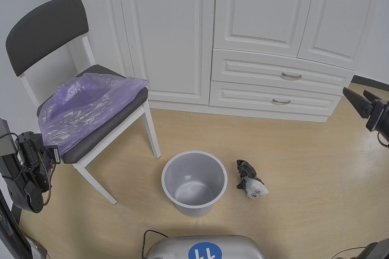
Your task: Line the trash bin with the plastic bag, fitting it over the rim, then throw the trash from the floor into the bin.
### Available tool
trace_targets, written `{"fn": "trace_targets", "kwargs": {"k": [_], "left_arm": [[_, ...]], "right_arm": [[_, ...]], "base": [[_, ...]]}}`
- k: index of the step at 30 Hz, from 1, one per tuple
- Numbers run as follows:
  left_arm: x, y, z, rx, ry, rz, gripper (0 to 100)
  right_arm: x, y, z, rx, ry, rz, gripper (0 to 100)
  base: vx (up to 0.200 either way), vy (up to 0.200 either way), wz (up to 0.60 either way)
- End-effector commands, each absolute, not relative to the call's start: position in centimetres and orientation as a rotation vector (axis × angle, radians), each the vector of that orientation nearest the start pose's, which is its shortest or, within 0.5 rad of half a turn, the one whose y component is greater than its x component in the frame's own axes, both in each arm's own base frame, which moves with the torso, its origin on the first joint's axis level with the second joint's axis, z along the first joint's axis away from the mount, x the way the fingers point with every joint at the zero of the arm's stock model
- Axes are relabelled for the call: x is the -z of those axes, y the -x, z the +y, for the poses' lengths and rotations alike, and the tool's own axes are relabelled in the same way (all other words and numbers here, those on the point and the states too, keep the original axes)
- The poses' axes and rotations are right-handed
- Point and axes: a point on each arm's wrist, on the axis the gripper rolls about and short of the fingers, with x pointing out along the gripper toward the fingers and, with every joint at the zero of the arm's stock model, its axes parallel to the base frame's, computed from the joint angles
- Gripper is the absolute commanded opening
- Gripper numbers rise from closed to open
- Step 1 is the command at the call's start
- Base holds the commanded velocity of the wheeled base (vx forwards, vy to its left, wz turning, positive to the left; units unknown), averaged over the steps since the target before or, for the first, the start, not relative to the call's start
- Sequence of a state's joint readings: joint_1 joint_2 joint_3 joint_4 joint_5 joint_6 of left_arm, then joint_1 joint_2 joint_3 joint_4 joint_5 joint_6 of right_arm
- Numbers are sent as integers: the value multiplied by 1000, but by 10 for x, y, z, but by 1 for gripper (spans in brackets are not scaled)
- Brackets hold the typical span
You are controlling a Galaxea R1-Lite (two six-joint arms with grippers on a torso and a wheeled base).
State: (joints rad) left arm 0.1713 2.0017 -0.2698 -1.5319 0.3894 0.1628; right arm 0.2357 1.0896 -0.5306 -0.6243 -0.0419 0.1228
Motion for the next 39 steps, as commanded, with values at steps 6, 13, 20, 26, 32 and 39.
{"fn": "trace_targets", "kwargs": {"k": [6,13,20,26,32,39], "left_arm": [[-112,-257,28,-287,-162,56,0],[-144,-254,-7,-163,-151,-89,0],[-172,-246,-52,-6,-114,-211,0],[-188,-241,-85,43,-93,-253,0],[-215,-245,-110,106,-99,-256,0],[-214,-222,-116,133,-55,-235,0]], "right_arm": [[-251,-157,108,-276,-125,-16,100],[-233,-148,134,-271,-62,-31,100],[-231,-158,127,-214,-56,-46,100],[-215,-167,132,-215,-17,13,100],[-197,-175,139,-256,16,79,100],[-176,-179,146,-289,52,153,100]], "base": [[0,0,0],[0,0,0],[0,0,0],[0,0,0],[0,0,0],[0,0,0]]}}
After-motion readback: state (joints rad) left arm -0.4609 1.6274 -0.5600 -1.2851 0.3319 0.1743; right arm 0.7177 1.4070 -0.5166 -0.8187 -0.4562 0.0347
